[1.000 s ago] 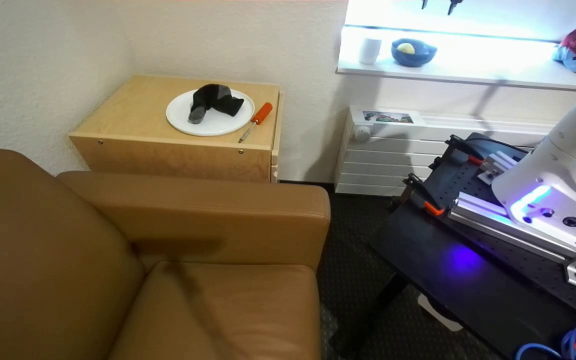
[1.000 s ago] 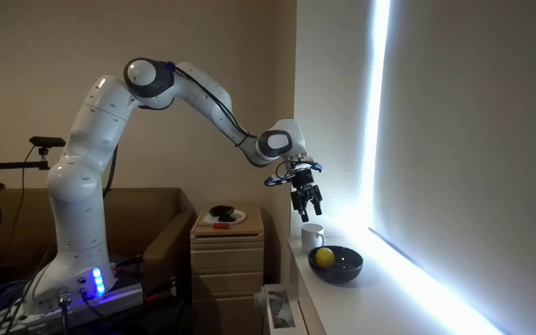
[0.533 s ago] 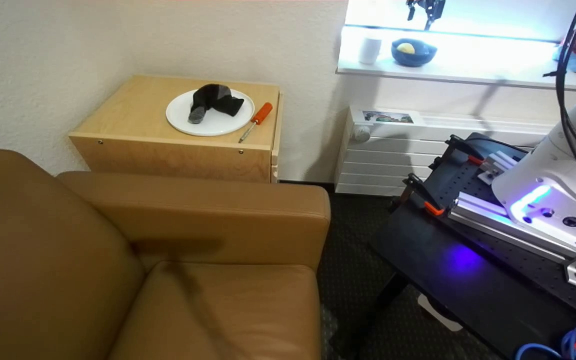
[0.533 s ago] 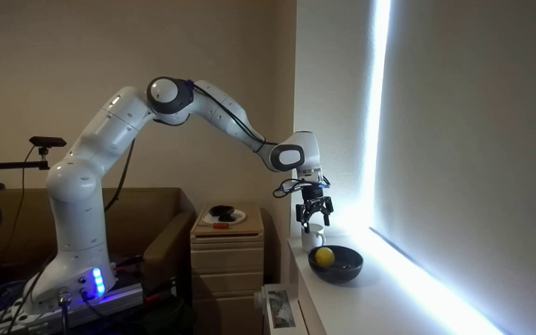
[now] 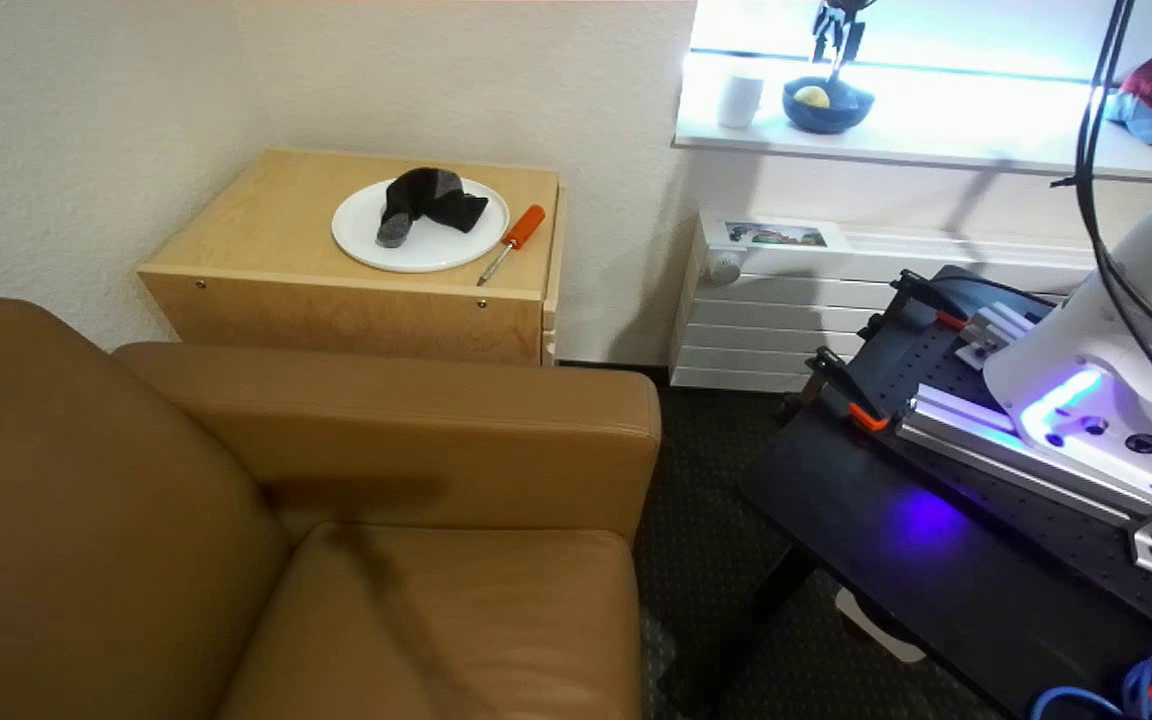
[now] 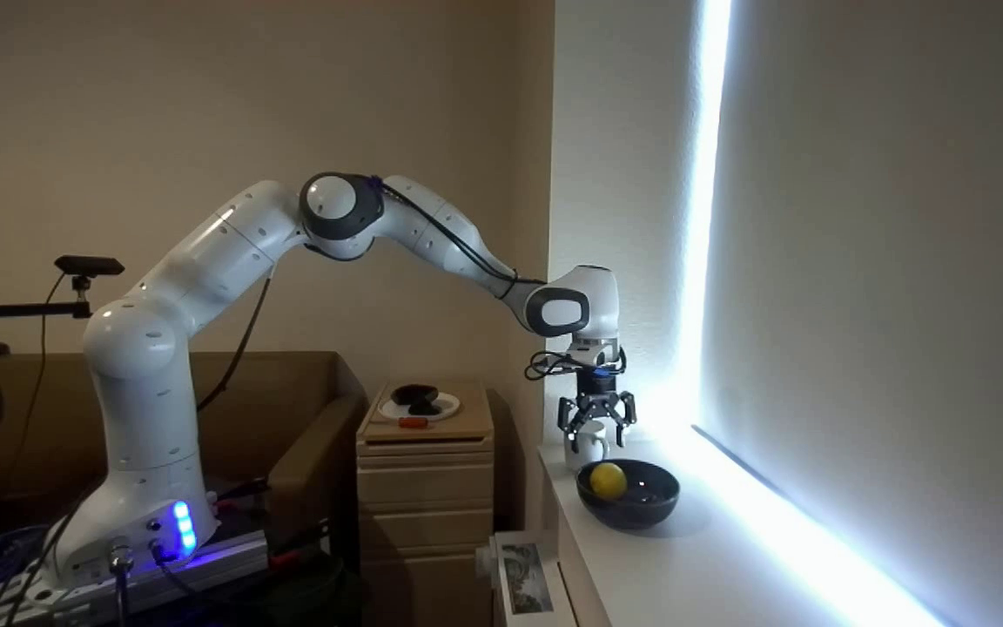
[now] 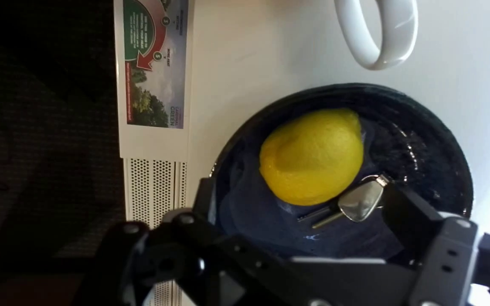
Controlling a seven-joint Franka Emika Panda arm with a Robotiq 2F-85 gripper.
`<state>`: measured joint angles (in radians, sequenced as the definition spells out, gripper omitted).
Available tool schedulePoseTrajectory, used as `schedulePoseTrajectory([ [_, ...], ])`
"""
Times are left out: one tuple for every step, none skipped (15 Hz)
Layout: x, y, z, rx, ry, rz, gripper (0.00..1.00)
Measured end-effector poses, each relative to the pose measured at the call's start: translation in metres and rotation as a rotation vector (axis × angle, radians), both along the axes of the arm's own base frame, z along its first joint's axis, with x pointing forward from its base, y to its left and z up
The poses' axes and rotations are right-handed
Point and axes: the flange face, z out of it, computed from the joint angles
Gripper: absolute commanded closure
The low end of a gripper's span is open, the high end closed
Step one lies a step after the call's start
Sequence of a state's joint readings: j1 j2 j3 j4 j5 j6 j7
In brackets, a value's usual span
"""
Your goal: Remove the lemon from the bowl and place it on the nightstand
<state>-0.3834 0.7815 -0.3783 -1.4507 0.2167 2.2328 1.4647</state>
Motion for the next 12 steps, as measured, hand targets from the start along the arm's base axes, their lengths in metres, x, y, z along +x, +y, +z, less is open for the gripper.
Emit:
schedulePoseTrajectory([
  [0.001, -0.001, -0.003, 0.004, 0.005, -0.036, 0.0],
  [0.002, -0.002, -0.006, 0.008, 0.011, -0.059, 0.0],
  [0.002, -0.003, -0.006, 0.01, 0.013, -0.07, 0.0],
  [0.003, -0.004, -0.005, 0.011, 0.013, -0.075, 0.0],
  [0.003, -0.004, -0.005, 0.008, 0.013, -0.074, 0.0],
  [0.003, -0.004, -0.006, 0.009, 0.015, -0.077, 0.0],
  [0.002, -0.004, -0.009, 0.01, 0.017, -0.09, 0.0],
  [0.002, -0.004, -0.013, 0.013, 0.019, -0.113, 0.0],
  [0.0, -0.004, -0.018, 0.015, 0.022, -0.14, 0.0],
  [-0.001, -0.006, -0.023, 0.018, 0.024, -0.165, 0.0],
  [-0.002, -0.007, -0.027, 0.019, 0.025, -0.187, 0.0],
  [-0.003, -0.009, -0.031, 0.021, 0.025, -0.211, 0.0],
])
